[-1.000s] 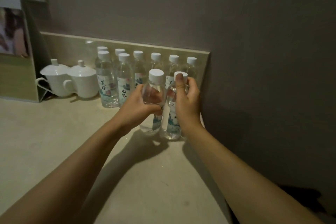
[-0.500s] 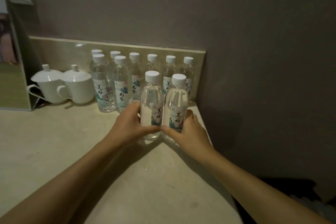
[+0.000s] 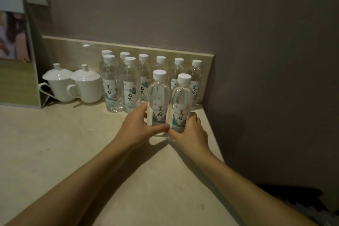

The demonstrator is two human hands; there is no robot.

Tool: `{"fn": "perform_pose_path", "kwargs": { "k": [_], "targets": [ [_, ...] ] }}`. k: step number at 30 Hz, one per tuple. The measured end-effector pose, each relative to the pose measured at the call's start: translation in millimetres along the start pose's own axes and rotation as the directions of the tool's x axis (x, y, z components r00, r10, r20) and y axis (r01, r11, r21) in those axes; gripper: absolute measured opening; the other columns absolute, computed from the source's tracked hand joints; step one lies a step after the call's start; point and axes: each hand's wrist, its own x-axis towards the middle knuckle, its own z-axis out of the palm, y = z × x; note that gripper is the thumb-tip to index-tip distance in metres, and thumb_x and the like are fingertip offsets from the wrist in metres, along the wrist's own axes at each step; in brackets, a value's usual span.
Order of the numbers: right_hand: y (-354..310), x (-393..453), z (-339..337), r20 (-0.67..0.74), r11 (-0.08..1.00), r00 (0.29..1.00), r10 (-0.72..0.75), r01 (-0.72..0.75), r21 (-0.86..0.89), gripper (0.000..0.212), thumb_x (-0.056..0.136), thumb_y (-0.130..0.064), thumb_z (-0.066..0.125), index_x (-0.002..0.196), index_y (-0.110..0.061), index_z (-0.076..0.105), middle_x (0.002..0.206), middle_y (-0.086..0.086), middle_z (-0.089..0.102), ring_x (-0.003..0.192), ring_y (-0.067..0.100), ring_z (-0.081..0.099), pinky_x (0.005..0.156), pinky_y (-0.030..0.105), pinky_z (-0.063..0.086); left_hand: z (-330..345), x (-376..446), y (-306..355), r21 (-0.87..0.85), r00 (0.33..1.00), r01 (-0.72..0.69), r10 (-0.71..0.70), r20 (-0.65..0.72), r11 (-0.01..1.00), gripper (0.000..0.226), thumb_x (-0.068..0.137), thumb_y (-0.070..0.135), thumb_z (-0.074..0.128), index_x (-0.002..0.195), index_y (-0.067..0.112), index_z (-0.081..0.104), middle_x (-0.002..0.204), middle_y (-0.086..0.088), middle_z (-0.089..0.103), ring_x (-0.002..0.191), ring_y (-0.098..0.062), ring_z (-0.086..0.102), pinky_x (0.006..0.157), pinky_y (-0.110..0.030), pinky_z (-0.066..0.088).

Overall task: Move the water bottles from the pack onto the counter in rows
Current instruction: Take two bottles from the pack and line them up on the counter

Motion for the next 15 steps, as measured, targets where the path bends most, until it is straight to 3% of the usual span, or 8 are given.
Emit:
{"fn": "perform_pose_path", "kwargs": {
  "k": [4,11,15],
  "targets": [
    [1.7,-2.2,1.4,-0.019,1.0,1.0,-0.007,0.006,-0.031,0.06,0.075,-0.052,0.071,0.118,-0.023,0.04,0.117,-0.002,0.052,0.106,0.022,0.058,0.082,0.043,0.055,6.2,-6.9,-3.2,0.078,0.991,0.092,-0.084,-0.1,0.993,0.054,0.072,0.037,0.084,0.118,0.022,0.061,0.097,0.008,0.064,0.075,0.0,0.059,0.061,-0.014,0.047],
    [-8.6,9.9,8.4,-0.03,0.999,0.999,0.016,-0.017,-0.035,0.064,0.078,-0.047,0.073,0.126,-0.02,0.04,0.125,0.001,0.052,0.114,0.026,0.056,0.088,0.048,0.053,10.6,-0.9,-4.4,0.041,0.983,0.105,-0.097,-0.154,0.994,0.046,0.079,0.024,0.08,0.12,0.015,0.062,0.109,-0.001,0.072,0.083,-0.009,0.064,0.067,-0.016,0.05],
    [-13.8,19.8,13.5,-0.03,0.999,0.999,0.043,-0.044,-0.031,0.069,0.078,-0.046,0.072,0.131,-0.018,0.037,0.13,0.004,0.05,0.118,0.03,0.054,0.09,0.05,0.052,14.0,7.8,-9.7,0.016,0.967,0.146,-0.139,-0.212,0.989,0.041,0.078,0.023,0.081,0.113,0.013,0.063,0.104,-0.001,0.073,0.078,-0.008,0.064,0.066,-0.017,0.051]
  ]
}}
